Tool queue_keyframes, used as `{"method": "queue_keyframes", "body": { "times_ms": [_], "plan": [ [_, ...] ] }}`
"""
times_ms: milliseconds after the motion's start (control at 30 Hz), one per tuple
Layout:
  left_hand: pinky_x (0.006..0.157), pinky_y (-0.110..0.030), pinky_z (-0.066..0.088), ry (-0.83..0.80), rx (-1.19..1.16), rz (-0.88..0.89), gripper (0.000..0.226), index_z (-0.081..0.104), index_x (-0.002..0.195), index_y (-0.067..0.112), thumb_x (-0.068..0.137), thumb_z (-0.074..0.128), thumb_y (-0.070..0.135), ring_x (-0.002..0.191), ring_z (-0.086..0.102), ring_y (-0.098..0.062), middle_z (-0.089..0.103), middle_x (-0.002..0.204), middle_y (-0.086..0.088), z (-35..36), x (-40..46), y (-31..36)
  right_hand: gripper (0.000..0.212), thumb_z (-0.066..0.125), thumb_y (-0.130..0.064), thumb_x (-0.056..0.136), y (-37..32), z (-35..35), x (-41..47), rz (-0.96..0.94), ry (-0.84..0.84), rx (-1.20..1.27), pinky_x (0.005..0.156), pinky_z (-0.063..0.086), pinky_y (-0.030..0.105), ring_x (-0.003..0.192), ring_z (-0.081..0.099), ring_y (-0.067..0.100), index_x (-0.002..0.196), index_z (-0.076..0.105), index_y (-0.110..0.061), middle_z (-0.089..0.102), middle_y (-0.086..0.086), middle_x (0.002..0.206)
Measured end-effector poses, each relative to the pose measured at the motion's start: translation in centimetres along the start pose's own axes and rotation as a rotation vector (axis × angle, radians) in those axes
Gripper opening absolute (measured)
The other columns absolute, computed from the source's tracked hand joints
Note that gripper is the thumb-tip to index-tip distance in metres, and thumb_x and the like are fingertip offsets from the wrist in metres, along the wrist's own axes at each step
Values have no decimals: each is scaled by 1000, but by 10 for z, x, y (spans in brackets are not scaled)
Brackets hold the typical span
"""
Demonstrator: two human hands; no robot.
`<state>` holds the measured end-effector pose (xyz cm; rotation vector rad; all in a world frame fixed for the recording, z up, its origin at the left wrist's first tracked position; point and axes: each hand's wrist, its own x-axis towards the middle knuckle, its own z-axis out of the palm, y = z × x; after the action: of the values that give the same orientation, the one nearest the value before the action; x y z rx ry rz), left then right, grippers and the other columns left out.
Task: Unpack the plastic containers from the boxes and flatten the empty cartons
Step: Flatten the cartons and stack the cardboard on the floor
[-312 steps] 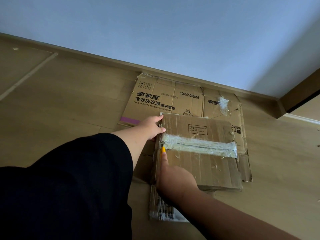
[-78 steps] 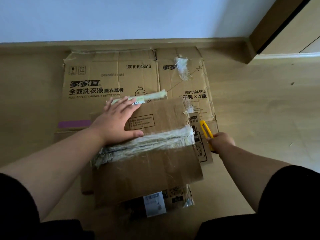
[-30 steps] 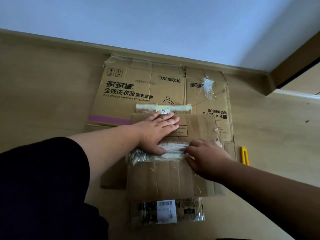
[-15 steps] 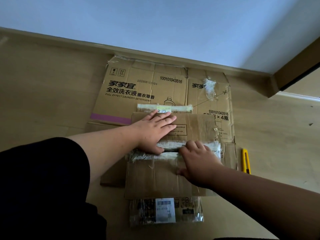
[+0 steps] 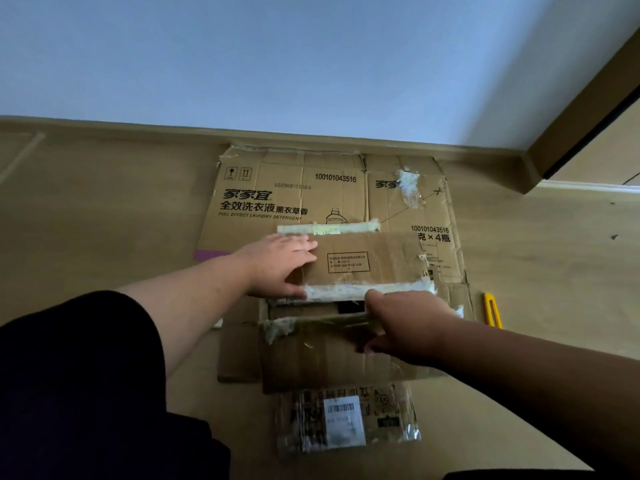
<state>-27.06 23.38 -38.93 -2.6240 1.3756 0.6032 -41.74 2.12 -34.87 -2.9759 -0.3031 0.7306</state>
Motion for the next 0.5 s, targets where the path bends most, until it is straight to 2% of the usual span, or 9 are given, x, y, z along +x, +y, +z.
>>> {"method": "queue_keyframes", "body": {
  "times_ms": [100,200,267,367,433,500],
  "plan": [
    [121,-48,-8,-33,35,-66,105,1,157,22,81,49,76,150,-16,-18,-13,164,4,17,-6,13,42,64,-54,87,-6,-4,-16,-25,-2,-63,56,41,29,75,53,14,112,45,-26,58,-8,89],
    [120,-60,-2,-42,16,-202,109,-8,156,23,80,48,77,148,-22,-27,-22,161,2,32,-9,32,34,61,-53,89,-10,-5,-28,-44,11,-64,71,55,34,84,62,15,109,53,-27,64,-8,96],
    [120,-59,6,10,11,-256,95,-2,157,21,89,43,69,151,-11,-32,-13,164,-3,36,-12,42,26,61,-49,91,-13,-5,-35,-53,-12,-50,76,56,35,86,62,14,107,57,-29,63,-8,95],
    [118,-52,27,64,154,-222,67,15,155,14,101,37,45,149,16,-38,12,164,-12,30,-19,44,18,58,-41,95,-16,-4,-43,-64,-54,-54,70,47,28,82,57,11,108,62,-29,54,-14,81],
    [108,-47,42,86,196,-203,52,25,152,13,103,35,28,142,34,-36,27,160,-12,20,-22,40,16,59,-40,95,-14,-4,-44,-51,-69,-35,67,42,27,79,55,10,107,64,-30,48,-16,72],
    [85,-38,53,232,152,-207,39,40,140,16,101,36,20,118,55,-27,51,141,-9,1,-22,32,19,60,-42,94,-12,-5,-40,-48,-103,-37,66,41,27,79,55,12,108,66,-30,51,-15,74]
  ]
}}
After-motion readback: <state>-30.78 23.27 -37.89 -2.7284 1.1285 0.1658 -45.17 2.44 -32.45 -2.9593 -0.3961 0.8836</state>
